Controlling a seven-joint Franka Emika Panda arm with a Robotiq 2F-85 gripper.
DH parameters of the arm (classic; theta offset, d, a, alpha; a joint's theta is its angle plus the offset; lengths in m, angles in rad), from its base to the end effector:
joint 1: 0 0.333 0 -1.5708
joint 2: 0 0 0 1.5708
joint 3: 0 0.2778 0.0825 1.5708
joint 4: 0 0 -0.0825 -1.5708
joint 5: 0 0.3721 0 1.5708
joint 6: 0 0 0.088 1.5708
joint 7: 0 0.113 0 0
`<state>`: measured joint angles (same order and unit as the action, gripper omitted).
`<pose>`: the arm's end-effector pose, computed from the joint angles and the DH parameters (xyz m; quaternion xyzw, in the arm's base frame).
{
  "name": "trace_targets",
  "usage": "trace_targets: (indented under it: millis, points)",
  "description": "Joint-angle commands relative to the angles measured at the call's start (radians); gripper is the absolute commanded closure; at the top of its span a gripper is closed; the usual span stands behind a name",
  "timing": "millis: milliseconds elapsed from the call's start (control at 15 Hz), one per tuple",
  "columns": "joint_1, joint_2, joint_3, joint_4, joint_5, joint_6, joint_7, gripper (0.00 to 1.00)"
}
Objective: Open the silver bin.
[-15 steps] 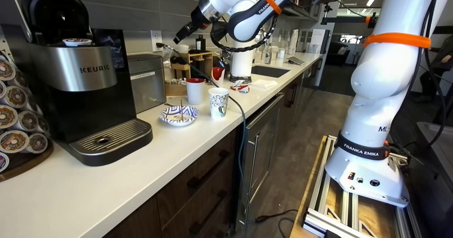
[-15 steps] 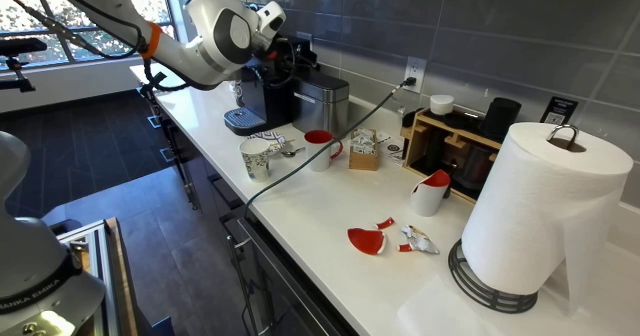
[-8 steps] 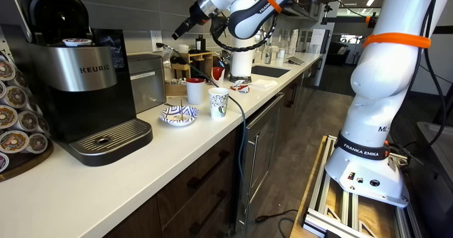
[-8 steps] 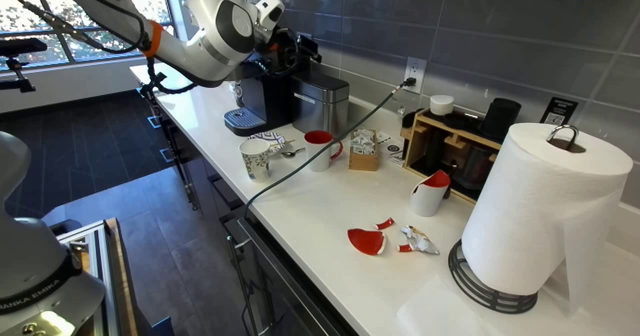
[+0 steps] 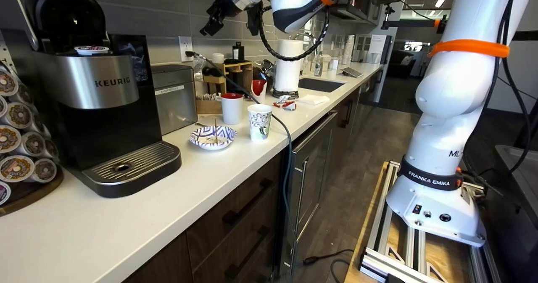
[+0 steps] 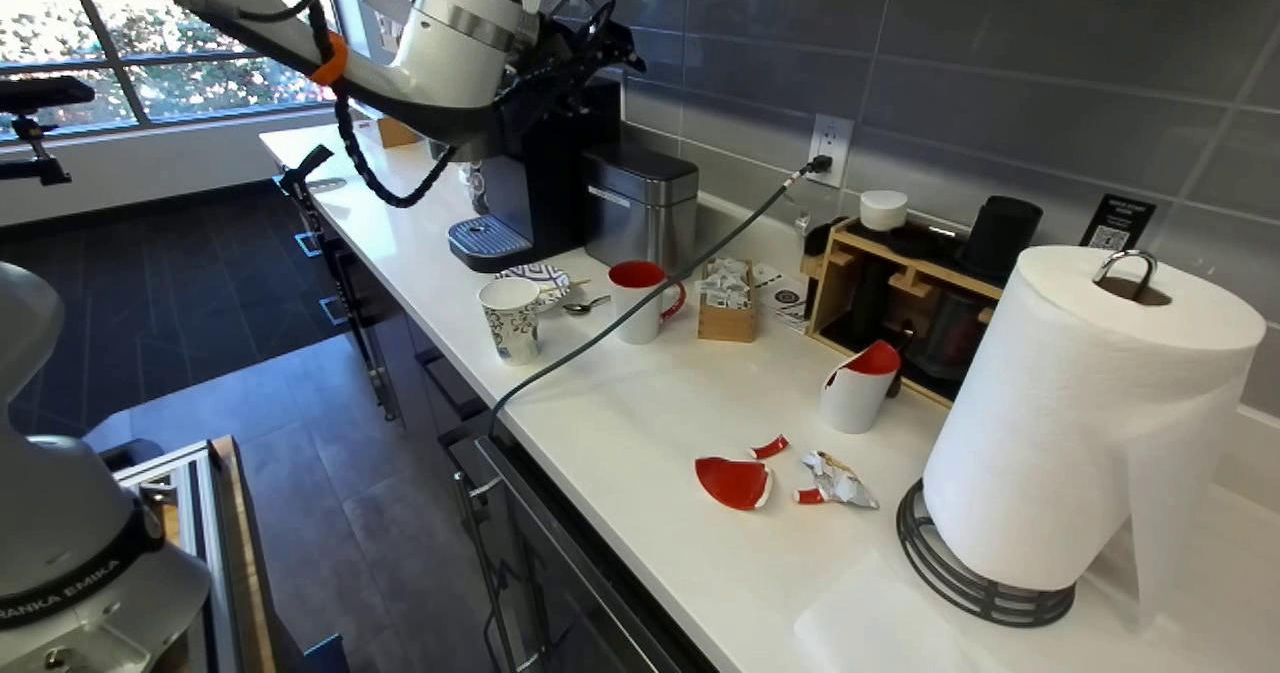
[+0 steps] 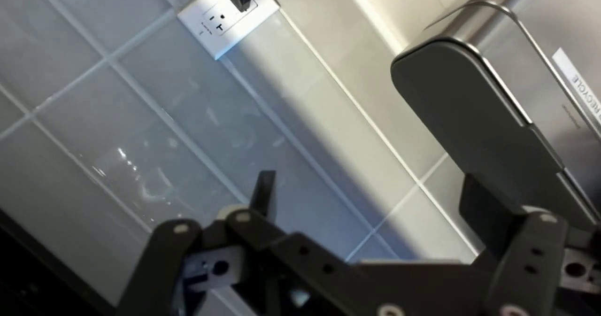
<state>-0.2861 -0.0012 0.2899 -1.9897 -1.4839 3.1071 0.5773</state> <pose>0.5644 0.0859 0.4949 0.7577 0.3606 0.4830 0.2503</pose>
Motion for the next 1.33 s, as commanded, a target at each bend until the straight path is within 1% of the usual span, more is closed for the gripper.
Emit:
trace_targets:
  millis: [0, 200, 333, 400, 467, 533, 667, 1267]
  points:
    - [0.042, 0.082, 0.042, 0.057, -0.273, -0.104, 0.189, 0.0]
    - [0.07, 0.13, 0.071, 0.049, -0.488, -0.231, 0.367, 0.0]
    - [0.083, 0.164, 0.082, 0.035, -0.586, -0.322, 0.457, 0.0]
    - [0.087, 0.174, 0.086, 0.025, -0.6, -0.36, 0.488, 0.0]
    - [0.088, 0.182, 0.084, 0.017, -0.573, -0.384, 0.497, 0.0]
    - [0.084, 0.164, 0.08, 0.023, -0.545, -0.341, 0.443, 0.0]
    - [0.086, 0.186, 0.08, 0.023, -0.545, -0.365, 0.459, 0.0]
    - [0.088, 0.191, 0.081, 0.028, -0.552, -0.366, 0.462, 0.0]
